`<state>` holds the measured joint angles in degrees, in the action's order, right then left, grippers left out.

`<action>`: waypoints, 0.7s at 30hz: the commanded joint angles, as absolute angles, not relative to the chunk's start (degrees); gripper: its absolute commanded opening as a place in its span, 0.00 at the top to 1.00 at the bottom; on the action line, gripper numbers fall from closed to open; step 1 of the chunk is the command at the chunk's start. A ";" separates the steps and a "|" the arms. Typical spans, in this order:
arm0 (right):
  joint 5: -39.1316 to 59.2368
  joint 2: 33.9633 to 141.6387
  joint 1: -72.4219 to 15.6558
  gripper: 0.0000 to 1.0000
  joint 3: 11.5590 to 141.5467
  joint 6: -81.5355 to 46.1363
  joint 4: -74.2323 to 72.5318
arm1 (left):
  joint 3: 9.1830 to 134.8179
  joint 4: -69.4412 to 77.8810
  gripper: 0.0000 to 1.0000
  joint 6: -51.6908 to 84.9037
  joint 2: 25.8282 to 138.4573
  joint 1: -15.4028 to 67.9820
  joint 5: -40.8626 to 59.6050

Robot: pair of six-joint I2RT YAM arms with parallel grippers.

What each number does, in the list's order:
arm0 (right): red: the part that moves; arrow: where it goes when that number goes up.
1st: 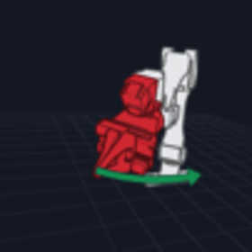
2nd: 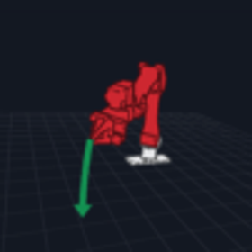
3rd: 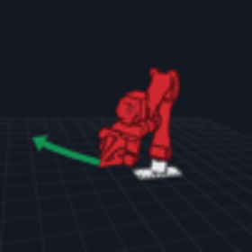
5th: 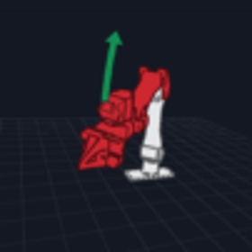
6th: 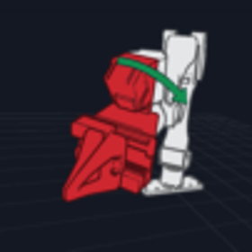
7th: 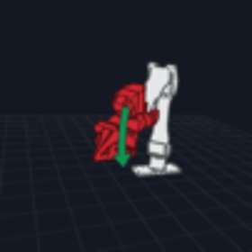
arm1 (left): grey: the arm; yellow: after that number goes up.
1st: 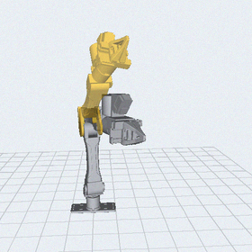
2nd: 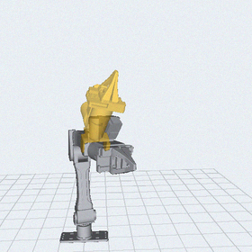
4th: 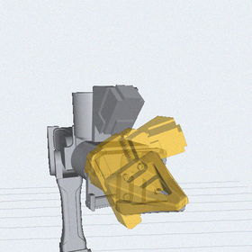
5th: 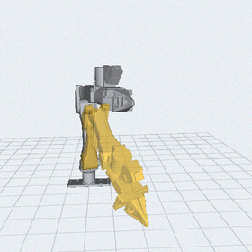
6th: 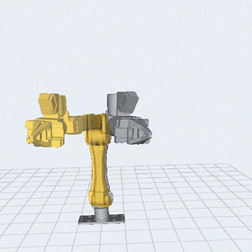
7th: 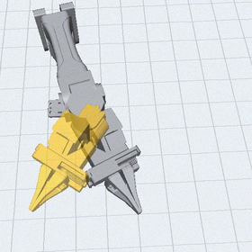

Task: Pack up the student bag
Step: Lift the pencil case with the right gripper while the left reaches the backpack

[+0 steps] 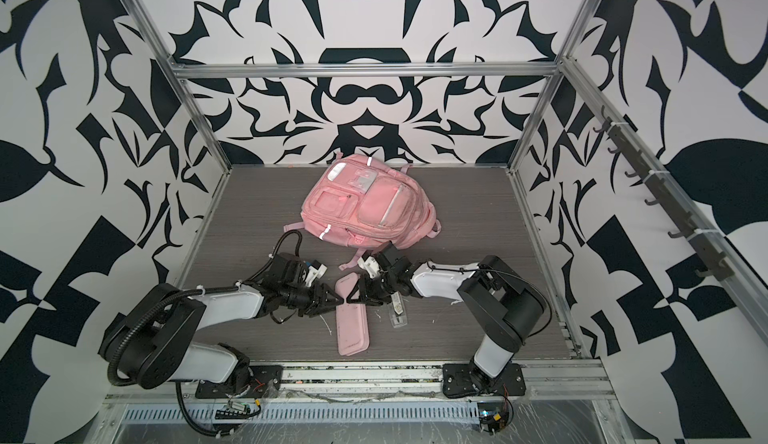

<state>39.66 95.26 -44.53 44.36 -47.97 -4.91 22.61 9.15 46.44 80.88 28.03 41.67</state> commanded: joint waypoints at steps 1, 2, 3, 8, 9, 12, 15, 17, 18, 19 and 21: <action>44.12 91.85 -43.52 0.77 47.96 -46.38 -8.23 | 26.18 0.67 0.55 41.93 78.51 26.93 38.70; 44.30 91.39 -42.89 0.78 48.01 -46.25 -7.96 | 27.15 -0.90 0.54 41.00 78.05 26.67 38.40; 44.59 91.01 -42.31 0.78 48.18 -46.19 -7.63 | 28.43 -2.77 0.54 39.88 77.55 26.38 37.85; 45.98 87.67 -37.70 0.80 48.55 -44.67 -5.55 | 36.01 -11.19 0.50 34.49 76.22 25.93 34.38; 46.32 86.87 -36.36 0.81 48.90 -44.01 -4.57 | 37.90 -12.77 0.49 33.32 76.46 25.81 33.59; 46.82 84.62 -32.54 0.82 49.88 -42.07 -1.63 | 43.75 -17.03 0.47 30.02 77.47 25.82 30.36; 47.59 82.48 -28.18 0.83 50.77 -41.06 -0.34 | 50.25 -19.92 0.44 27.53 79.22 25.68 26.29; 47.89 81.30 -25.33 0.84 51.50 -40.64 0.41 | 54.63 -21.00 0.42 26.63 80.91 25.71 25.47; 48.13 80.76 -23.53 0.85 51.74 -40.66 0.40 | 56.96 -21.67 0.42 26.16 81.97 25.66 25.03; 48.31 80.11 -21.92 0.86 52.13 -40.65 0.40 | 59.13 -22.02 0.42 25.86 82.95 25.70 24.62; 47.57 79.16 -18.64 0.89 52.88 -41.09 0.17 | 63.06 -22.79 0.41 25.00 85.06 25.69 23.62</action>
<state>46.11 81.76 -21.67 49.74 -42.17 0.51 59.18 -18.46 28.36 82.65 25.93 26.61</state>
